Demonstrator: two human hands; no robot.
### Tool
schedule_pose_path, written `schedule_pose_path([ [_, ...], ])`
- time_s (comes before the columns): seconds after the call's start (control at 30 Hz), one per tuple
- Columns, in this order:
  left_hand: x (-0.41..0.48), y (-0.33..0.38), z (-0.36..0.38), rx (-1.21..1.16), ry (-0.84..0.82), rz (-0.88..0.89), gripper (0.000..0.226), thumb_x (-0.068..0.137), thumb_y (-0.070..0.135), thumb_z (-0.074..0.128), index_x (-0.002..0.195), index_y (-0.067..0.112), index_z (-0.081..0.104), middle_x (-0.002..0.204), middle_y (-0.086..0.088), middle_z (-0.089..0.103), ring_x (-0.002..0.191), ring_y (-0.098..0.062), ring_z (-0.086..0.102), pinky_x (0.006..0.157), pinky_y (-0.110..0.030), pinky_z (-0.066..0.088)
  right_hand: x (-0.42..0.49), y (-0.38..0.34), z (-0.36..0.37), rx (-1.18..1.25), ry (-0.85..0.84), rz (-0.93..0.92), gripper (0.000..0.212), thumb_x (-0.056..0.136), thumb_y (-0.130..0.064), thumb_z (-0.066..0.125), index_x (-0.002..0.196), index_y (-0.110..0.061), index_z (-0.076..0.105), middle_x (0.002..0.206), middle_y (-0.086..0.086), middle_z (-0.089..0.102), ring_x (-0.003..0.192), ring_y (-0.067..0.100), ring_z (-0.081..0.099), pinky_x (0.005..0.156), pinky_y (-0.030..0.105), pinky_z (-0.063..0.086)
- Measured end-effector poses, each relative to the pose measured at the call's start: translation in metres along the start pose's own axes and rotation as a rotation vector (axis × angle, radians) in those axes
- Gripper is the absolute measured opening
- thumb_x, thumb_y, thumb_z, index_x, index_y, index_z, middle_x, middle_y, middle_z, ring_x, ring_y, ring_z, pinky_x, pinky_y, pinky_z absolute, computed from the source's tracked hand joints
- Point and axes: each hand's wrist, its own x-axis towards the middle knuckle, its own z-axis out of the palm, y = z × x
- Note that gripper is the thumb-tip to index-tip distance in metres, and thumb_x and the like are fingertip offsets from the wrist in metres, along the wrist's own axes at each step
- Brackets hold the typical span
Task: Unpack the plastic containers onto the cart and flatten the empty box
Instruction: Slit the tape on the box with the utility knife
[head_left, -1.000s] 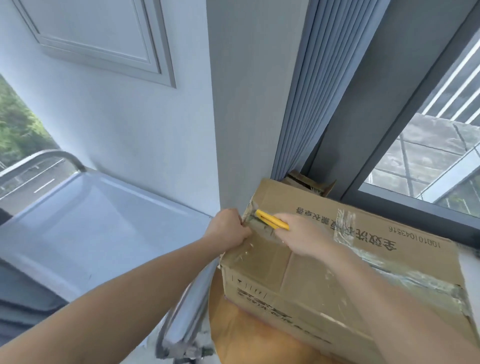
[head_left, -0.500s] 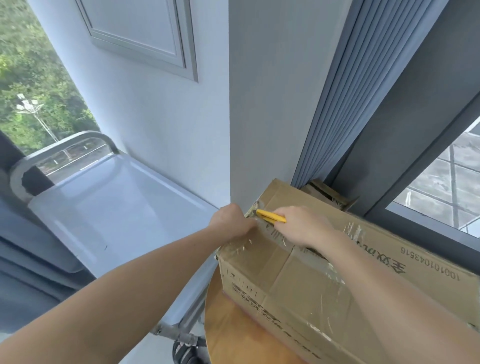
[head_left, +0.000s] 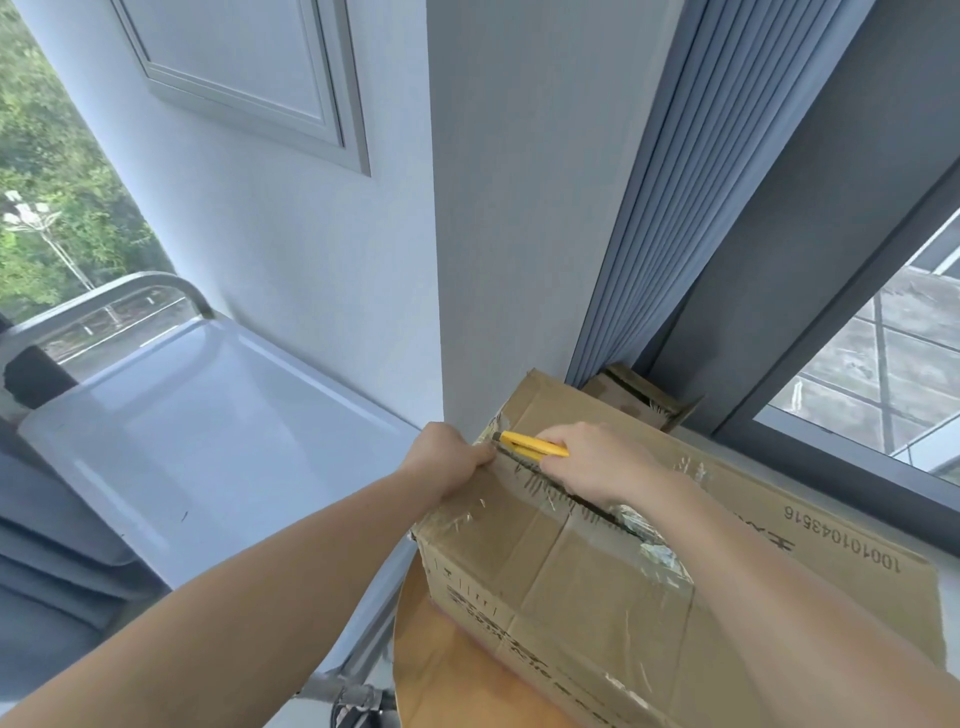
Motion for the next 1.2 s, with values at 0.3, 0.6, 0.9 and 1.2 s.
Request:
schedule_pose_path([
  [0.3,0.001,-0.004,0.005,0.026,0.024,0.046,0.048,0.085,0.033,0.069,0.056,0.017,0.033,0.056,0.000,0.033,0.056,-0.022,0.033,0.056,-0.029,0.026,0.006,-0.014,-0.004,-0.064,-0.069,0.026,0.018,0.088,-0.021,0.048,0.074,-0.025,0.058,0.070,0.001,0.061,0.067,0.024,0.057,0.058,0.032,0.039],
  [0.6,0.002,-0.004,0.003,-0.058,-0.002,0.027,0.033,0.083,0.031,0.071,0.068,0.014,0.047,0.065,-0.005,0.044,0.060,-0.022,0.040,0.056,-0.030,0.033,0.004,-0.013,-0.007,-0.184,0.003,-0.007,0.014,0.088,-0.025,0.047,0.082,-0.029,0.060,0.073,-0.003,0.063,0.073,0.022,0.060,0.056,0.032,0.040],
  [0.9,0.000,-0.004,0.004,-0.077,-0.011,0.044,0.034,0.084,0.029,0.069,0.066,0.015,0.043,0.068,-0.006,0.040,0.063,-0.022,0.037,0.059,-0.033,0.031,0.006,-0.020,-0.007,-0.166,-0.009,-0.004,0.017,0.091,-0.026,0.047,0.080,-0.029,0.059,0.072,-0.003,0.062,0.073,0.022,0.060,0.054,0.030,0.036],
  [1.2,0.000,-0.010,0.009,-0.189,0.027,0.044,0.030,0.085,0.026,0.070,0.066,0.013,0.051,0.074,-0.007,0.053,0.064,-0.022,0.045,0.059,-0.033,0.036,0.007,-0.021,-0.007,-0.204,-0.033,0.022,0.018,0.091,-0.020,0.046,0.090,-0.025,0.063,0.077,0.002,0.066,0.071,0.024,0.061,0.055,0.031,0.039],
])
